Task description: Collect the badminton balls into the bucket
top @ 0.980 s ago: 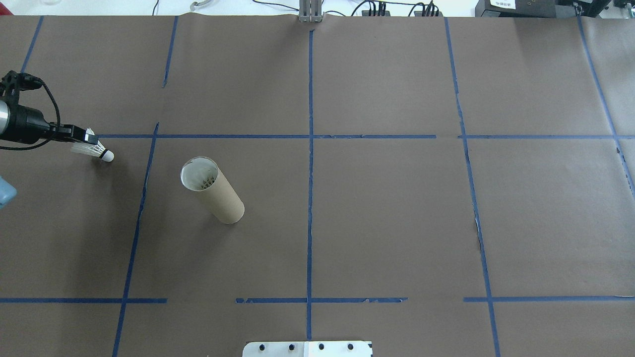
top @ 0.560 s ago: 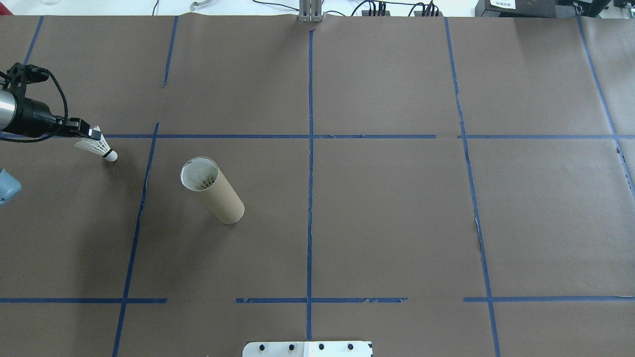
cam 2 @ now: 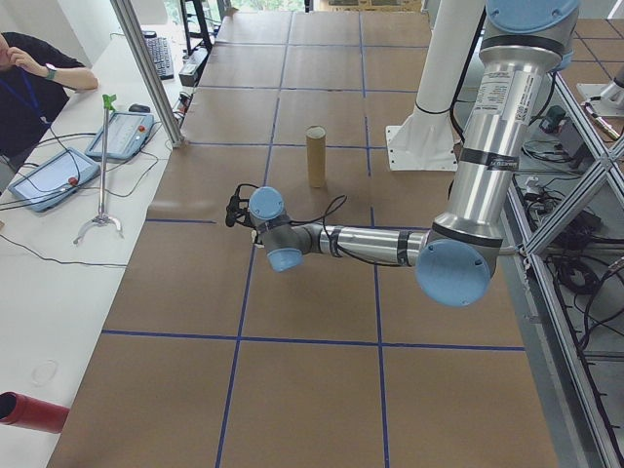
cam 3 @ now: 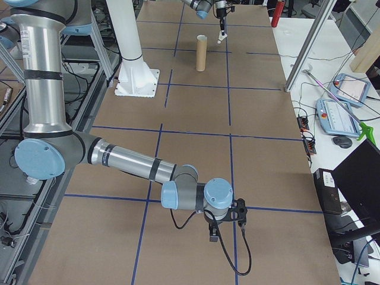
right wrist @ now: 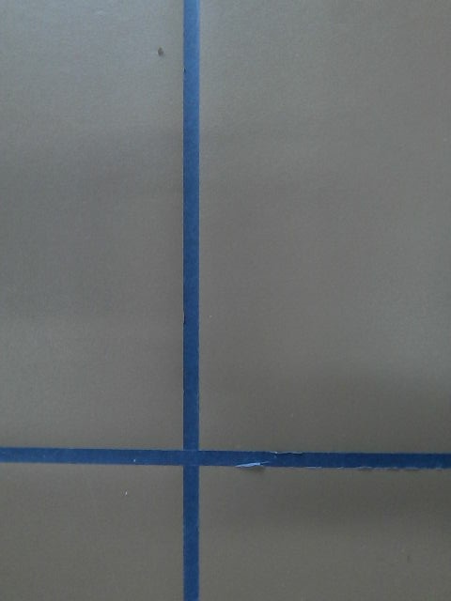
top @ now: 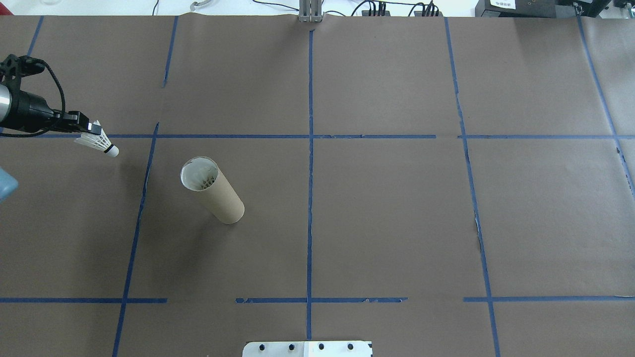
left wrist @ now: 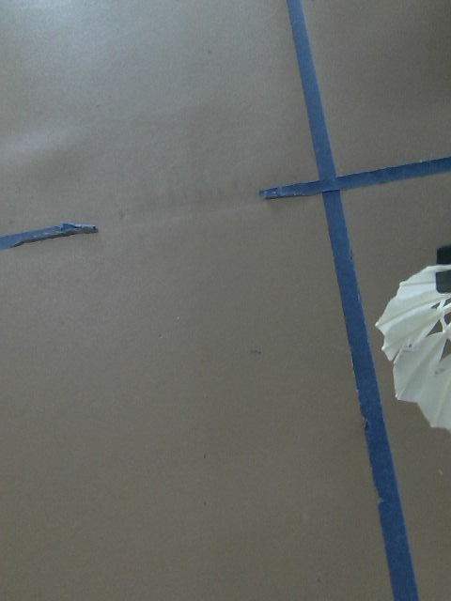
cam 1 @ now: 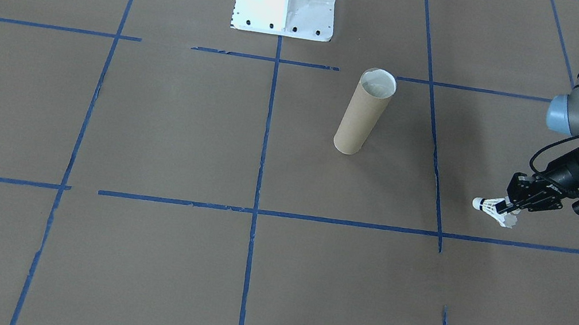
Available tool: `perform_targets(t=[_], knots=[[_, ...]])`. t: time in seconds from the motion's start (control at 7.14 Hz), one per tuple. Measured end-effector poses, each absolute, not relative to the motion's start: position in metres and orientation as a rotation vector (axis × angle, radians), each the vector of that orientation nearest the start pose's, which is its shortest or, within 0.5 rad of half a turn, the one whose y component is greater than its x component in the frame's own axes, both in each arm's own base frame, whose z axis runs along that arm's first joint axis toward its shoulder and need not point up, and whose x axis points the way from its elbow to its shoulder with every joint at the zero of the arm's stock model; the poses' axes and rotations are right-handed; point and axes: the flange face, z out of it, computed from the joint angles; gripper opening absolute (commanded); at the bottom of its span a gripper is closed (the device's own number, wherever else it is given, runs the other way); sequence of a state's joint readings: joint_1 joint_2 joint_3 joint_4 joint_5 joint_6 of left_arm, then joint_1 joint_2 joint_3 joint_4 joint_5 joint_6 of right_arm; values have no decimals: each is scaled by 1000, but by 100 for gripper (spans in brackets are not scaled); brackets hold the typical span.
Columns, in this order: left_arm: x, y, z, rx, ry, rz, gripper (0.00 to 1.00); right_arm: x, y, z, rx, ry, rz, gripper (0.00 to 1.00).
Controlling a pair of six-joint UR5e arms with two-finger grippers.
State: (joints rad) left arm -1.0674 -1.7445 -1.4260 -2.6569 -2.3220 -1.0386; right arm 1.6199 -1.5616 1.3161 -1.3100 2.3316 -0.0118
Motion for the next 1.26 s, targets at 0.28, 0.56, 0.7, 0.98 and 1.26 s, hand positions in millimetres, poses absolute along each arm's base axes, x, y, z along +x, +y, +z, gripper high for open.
perform_targets(t=[0.28,0.56,0.7,0.98,1.26], knots=[[201,-523,459,369,1180,-147,0,88,-481,753,38,-760,30,100],[198,-507,392,449,1149,-170,0,88,-481,753,37,-760,31,100],[193,-499,360,473,1122,-178,0,88,-481,753,37,-760,31,100],[185,-479,288,502,1030,-180,0,88,-481,753,37,-760,31,100],[211,-448,227,530,876,-183,0,88,-481,753,38,-760,30,100]])
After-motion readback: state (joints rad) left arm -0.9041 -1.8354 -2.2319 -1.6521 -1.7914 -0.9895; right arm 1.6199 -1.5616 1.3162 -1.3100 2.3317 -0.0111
